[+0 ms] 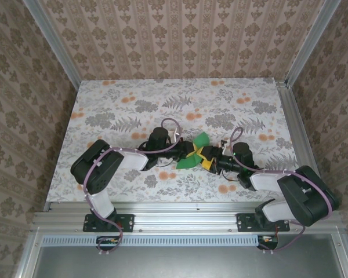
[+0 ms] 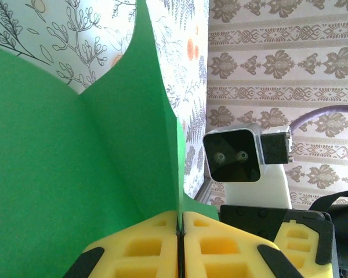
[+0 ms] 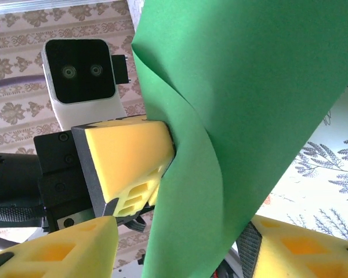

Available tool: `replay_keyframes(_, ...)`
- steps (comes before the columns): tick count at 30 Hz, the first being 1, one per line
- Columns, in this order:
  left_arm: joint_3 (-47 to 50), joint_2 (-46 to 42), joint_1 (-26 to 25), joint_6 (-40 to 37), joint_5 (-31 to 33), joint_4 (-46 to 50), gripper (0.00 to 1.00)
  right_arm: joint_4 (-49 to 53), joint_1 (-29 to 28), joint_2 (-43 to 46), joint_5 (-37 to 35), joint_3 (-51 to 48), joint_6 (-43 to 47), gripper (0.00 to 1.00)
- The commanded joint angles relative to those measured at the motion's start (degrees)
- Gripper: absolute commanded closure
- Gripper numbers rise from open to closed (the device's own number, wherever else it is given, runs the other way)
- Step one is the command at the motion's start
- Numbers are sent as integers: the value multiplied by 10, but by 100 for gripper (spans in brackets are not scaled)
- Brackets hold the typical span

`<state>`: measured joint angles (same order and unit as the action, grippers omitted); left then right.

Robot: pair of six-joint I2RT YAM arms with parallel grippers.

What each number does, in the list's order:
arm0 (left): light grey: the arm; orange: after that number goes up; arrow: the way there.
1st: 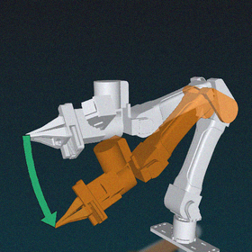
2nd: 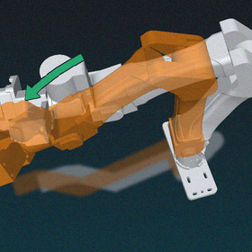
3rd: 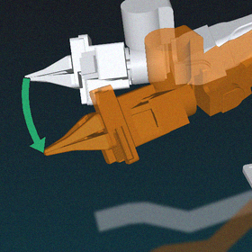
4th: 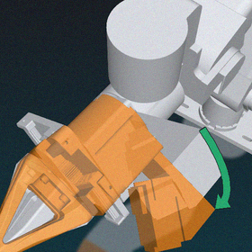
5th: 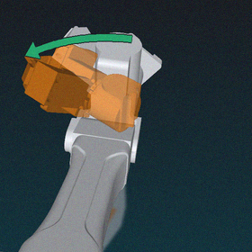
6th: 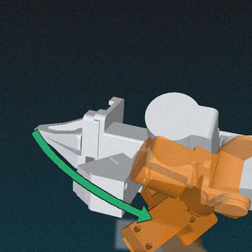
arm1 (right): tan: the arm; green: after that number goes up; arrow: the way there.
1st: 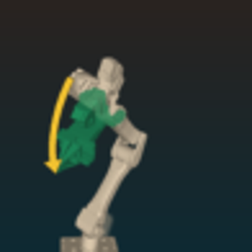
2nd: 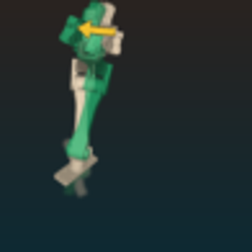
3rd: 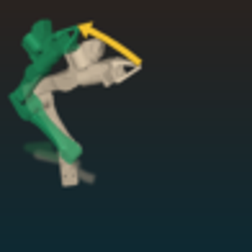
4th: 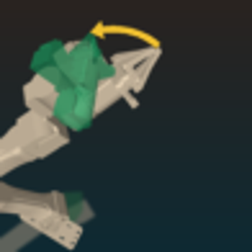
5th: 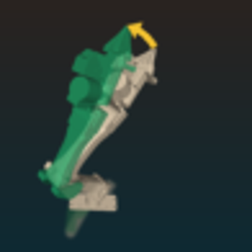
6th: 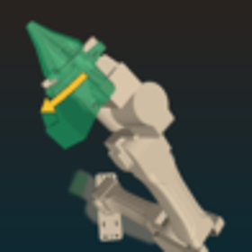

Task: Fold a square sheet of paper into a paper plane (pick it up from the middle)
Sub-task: Turn over the paper at the center of the table.

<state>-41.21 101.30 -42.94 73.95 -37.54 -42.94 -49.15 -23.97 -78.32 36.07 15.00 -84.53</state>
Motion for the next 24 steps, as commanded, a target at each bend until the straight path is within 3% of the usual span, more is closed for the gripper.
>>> replay_keyframes(1,9,-18,7,-3,1,-15,90,-70,-5,-10,-16,-15,-63,40)
replay_keyframes(12,9,-30,16,-6,2,-10,90,-79,-20,-25,-49,-24,-94,38)
replay_keyframes(24,19,-32,15,-26,-1,24,86,-113,-19,-32,-50,-10,-97,64)
